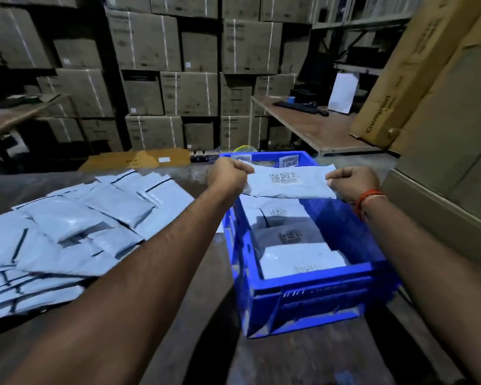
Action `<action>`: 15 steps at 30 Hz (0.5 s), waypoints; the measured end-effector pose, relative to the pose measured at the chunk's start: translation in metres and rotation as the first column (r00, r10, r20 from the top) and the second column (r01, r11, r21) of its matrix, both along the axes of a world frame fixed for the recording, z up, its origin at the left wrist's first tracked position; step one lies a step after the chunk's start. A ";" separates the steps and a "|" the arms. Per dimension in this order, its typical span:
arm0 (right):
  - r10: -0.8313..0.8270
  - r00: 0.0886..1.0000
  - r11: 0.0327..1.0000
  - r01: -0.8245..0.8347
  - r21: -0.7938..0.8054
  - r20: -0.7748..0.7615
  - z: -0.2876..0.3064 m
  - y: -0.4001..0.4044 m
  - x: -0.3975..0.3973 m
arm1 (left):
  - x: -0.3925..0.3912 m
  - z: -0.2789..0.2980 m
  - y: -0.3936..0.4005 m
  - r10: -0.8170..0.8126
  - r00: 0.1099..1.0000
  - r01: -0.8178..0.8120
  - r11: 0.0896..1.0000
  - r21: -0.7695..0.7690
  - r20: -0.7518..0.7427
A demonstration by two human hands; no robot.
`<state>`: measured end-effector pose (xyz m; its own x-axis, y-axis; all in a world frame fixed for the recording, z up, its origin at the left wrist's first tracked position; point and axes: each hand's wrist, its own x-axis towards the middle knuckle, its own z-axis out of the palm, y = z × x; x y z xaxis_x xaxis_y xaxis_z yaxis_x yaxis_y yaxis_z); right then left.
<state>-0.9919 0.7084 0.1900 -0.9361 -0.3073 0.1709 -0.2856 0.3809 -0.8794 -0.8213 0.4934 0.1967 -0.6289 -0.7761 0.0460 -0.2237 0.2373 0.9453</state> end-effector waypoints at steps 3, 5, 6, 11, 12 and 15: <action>-0.009 0.998 0.993 0.017 0.119 -0.066 -0.005 -0.014 -0.041 | -0.040 -0.003 -0.001 0.086 0.990 -0.071 0.989 -0.131 0.111; -0.003 0.992 0.973 0.032 0.226 -0.128 -0.013 -0.029 -0.067 | -0.061 -0.006 -0.003 0.137 0.964 -0.078 0.965 -0.251 0.227; 0.011 0.990 0.959 0.030 0.282 -0.142 -0.017 -0.038 -0.077 | -0.069 -0.007 -0.002 0.157 0.942 -0.061 0.949 -0.308 0.298; 0.129 0.974 0.873 -0.020 0.488 -0.189 -0.049 -0.083 -0.117 | -0.103 -0.029 -0.008 0.293 0.833 -0.040 0.878 -0.476 0.470; 0.143 0.969 0.853 -0.016 0.522 -0.204 -0.055 -0.091 -0.118 | -0.109 -0.032 -0.008 0.312 0.821 -0.045 0.870 -0.490 0.478; 0.147 0.969 0.817 -0.005 0.577 -0.199 -0.073 -0.112 -0.122 | -0.129 -0.043 -0.009 0.352 0.760 -0.039 0.864 -0.503 0.546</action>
<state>-1.1140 0.5964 0.1172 -0.8633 -0.4838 0.1440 -0.4960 0.7599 -0.4202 -0.9504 0.4842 0.1536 -0.4777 -0.8751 0.0772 -0.7925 0.4672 0.3919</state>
